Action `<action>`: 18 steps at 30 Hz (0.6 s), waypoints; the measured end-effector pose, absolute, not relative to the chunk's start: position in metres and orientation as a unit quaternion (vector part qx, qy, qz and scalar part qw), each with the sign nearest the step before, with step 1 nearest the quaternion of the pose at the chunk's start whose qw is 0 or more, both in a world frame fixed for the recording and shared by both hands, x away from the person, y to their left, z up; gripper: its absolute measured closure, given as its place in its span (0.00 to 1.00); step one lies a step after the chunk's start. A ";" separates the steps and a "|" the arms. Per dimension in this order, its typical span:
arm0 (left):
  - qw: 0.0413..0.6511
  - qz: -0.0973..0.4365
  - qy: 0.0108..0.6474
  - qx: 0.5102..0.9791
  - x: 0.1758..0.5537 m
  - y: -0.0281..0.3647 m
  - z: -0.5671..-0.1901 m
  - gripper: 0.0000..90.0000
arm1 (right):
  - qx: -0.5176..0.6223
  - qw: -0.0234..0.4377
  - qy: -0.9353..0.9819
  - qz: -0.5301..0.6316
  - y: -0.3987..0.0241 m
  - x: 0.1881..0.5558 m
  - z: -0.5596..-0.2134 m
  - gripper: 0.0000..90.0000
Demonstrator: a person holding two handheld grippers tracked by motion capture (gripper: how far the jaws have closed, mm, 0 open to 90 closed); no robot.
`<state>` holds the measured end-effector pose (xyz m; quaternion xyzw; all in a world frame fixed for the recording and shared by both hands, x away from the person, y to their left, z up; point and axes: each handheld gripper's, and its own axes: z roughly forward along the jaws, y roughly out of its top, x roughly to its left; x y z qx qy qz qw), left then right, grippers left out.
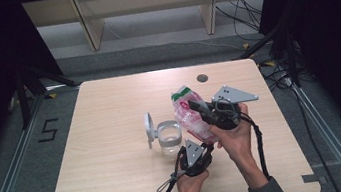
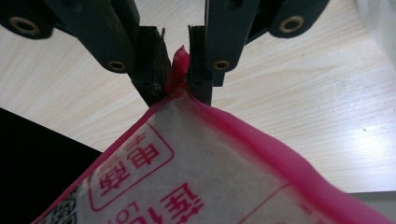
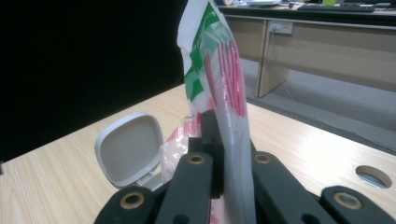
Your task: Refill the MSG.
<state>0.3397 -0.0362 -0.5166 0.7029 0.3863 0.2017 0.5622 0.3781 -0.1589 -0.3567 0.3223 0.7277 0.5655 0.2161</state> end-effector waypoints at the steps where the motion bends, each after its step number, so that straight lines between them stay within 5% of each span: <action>1: 0.563 0.201 0.389 0.701 0.340 -0.036 -0.517 0.87 | 0.320 0.213 0.728 0.567 -0.155 0.379 -0.358 1.00; 18: 0.586 0.188 0.395 0.682 0.341 -0.041 -0.517 0.87 | 0.309 0.197 0.748 0.554 -0.129 0.384 -0.363 1.00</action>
